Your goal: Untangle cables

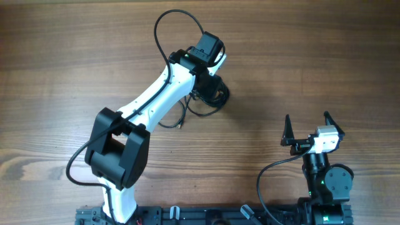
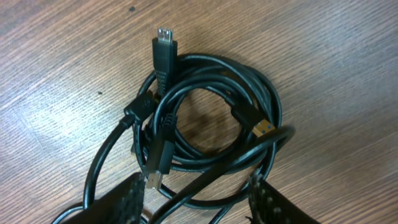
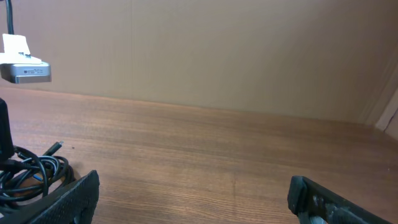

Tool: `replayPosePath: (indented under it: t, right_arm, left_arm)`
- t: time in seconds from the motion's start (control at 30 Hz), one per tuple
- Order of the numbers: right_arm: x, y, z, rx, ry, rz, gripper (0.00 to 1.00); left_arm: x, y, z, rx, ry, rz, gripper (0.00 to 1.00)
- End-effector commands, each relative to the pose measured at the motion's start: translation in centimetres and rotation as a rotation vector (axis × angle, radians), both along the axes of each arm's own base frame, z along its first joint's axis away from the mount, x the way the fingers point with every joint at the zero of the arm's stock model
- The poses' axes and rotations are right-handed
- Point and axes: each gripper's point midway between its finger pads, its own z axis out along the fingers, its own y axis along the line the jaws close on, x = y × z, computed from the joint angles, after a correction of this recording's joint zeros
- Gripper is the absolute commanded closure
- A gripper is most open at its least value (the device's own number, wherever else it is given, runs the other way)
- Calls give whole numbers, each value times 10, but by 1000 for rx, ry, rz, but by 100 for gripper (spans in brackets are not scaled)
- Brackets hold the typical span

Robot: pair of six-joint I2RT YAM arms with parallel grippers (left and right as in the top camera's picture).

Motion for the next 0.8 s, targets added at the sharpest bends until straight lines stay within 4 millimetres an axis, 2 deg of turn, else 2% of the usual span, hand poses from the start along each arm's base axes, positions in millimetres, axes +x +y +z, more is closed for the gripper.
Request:
replayPosePath:
  t: [0.0, 0.07, 0.2, 0.27, 0.33, 0.5, 0.53, 0.57, 0.67, 0.7, 0.77]
  right_arm:
    - [0, 0, 1, 13, -7, 4, 0]
    - [0, 0, 1, 13, -7, 4, 0]
    - [0, 0, 1, 13, -7, 4, 0]
    - [0, 0, 1, 13, -7, 4, 0]
    - [0, 0, 1, 13, -7, 4, 0]
    - [0, 0, 1, 13, -7, 5, 0]
    - [0, 0, 1, 13, -7, 4, 0]
    - [0, 0, 1, 13, -7, 4, 0]
    - [0, 0, 1, 13, -7, 4, 0]
    - [0, 0, 1, 13, -7, 4, 0]
    - [0, 0, 1, 13, -7, 5, 0]
  left_arm:
    - [-6, 7, -19, 39, 24, -26, 42]
    - [-4, 9, -22, 38, 18, -18, 40]
    - [5, 16, -21, 28, 3, 4, 42]
    - [10, 21, -21, 24, -3, 20, 47]
    - [9, 25, -24, 17, 10, 28, 62]
    - [-1, 18, -26, -27, 61, 9, 76]
    - [-1, 17, -26, -27, 60, 9, 88]
    - [0, 17, -25, -29, 59, 12, 96]
    - [1, 16, -22, -41, 55, 37, 96]
    - [1, 16, -16, -52, 52, 46, 96]
    - [-2, 8, 9, -111, 42, 29, 96]
